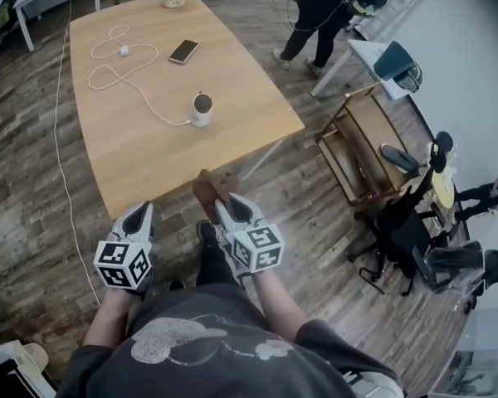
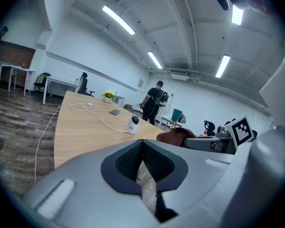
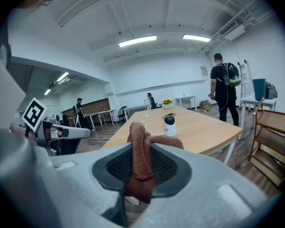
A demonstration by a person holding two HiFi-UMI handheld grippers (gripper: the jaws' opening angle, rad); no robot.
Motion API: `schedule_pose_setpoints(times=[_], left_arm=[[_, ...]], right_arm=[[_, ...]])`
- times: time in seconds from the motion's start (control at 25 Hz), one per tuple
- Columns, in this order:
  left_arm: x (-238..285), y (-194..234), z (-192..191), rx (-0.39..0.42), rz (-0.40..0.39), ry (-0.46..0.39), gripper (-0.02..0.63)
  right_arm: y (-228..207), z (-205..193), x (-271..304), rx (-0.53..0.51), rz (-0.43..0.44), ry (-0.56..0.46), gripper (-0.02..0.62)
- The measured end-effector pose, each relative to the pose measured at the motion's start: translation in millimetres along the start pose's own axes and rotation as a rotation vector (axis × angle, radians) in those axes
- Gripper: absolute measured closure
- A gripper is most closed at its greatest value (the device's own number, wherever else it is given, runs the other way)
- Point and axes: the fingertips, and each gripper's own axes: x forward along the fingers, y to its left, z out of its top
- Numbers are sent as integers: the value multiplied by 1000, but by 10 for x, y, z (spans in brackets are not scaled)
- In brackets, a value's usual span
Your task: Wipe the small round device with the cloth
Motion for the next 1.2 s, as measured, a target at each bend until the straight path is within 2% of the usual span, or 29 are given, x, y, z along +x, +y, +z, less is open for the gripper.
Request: schedule_pose_setpoints(times=[0.2, 0.44, 0.8, 1.2], left_arm=[[404, 144, 236, -10, 56, -20, 588], [946, 227, 492, -16, 96, -21, 588], [1488, 305, 668, -36, 164, -14, 588], [1814, 468, 869, -70, 277, -72, 588]], right_arm=[[-242, 290, 498, -21, 77, -13, 518], [-660, 688, 958, -31, 119, -34, 518], [-1005, 1024, 1583, -77, 209, -15, 518], [-1165, 1086, 2136, -126, 336, 62, 518]])
